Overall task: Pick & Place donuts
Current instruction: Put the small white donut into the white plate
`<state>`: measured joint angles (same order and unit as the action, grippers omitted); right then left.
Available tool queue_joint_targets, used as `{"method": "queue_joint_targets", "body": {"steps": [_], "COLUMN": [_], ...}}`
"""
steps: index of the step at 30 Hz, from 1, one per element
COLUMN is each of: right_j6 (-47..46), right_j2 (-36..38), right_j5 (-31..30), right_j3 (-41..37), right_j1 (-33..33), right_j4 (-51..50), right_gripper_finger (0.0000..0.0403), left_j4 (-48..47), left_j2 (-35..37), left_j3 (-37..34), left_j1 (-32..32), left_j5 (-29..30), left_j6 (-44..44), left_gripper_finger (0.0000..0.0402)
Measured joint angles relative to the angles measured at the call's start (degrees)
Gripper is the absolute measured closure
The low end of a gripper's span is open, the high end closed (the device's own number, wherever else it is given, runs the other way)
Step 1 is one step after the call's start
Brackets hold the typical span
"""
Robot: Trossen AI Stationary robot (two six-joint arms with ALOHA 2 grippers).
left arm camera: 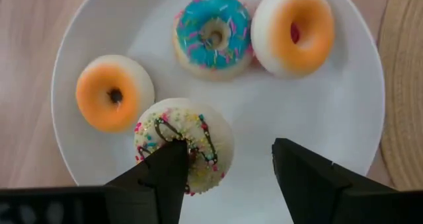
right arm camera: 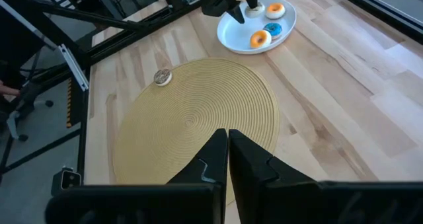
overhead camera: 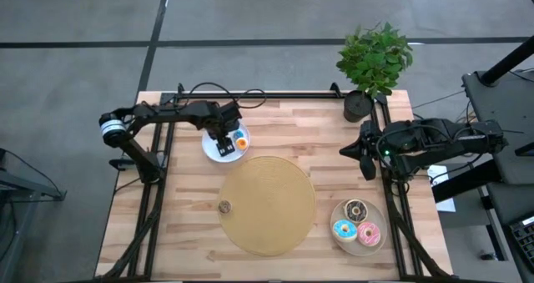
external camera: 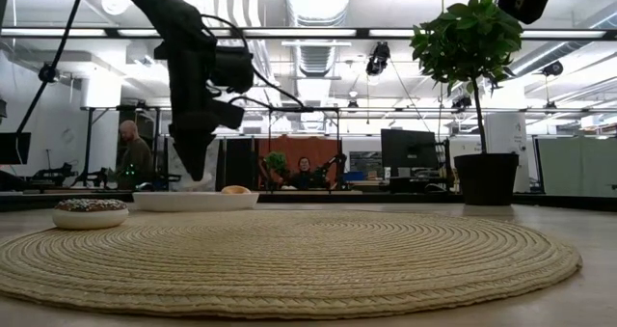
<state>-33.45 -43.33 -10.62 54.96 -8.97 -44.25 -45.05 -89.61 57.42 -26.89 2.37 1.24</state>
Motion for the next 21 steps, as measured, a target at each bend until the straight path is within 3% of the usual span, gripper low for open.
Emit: {"method": "queue_joint_targets", "body": {"steps": [3, 6, 9, 13, 17, 21], "right_j6": [0.0, 0.0, 0.1, 0.0, -0.1, -0.2], "right_j2": [0.0, 0.0, 0.0, 0.0, 0.0, 0.0], "right_j5": [0.0, 0.0, 0.0, 0.1, 0.1, 0.1], "right_j3": [0.0, 0.0, 0.0, 0.0, 0.0, 0.0], "right_j1": [0.0, 0.0, 0.0, 0.0, 0.0, 0.0], "right_j4": [0.0, 0.0, 0.0, 0.0, 0.0, 0.0], "right_gripper_finger": [0.0394, 0.0394, 0.0394, 0.0394, 0.0394, 0.0394], "left_j4": [-0.3, -2.5, 3.4, 4.6, -2.3, -2.8], "left_j2": [0.0, 0.1, 0.6, 1.0, 0.5, 0.5], "left_j3": [0.8, 1.0, 0.2, 0.1, 1.1, 0.2], "left_j1": [0.1, 0.6, -0.2, -0.3, -0.3, -0.5], "left_j5": [-1.0, 2.1, -5.5, -5.4, -3.2, -5.4], "left_j6": [0.4, -0.9, -3.6, -4.4, -2.5, -2.4], "left_gripper_finger": [0.0211, 0.0211, 0.0211, 0.0211, 0.0211, 0.0211]}}
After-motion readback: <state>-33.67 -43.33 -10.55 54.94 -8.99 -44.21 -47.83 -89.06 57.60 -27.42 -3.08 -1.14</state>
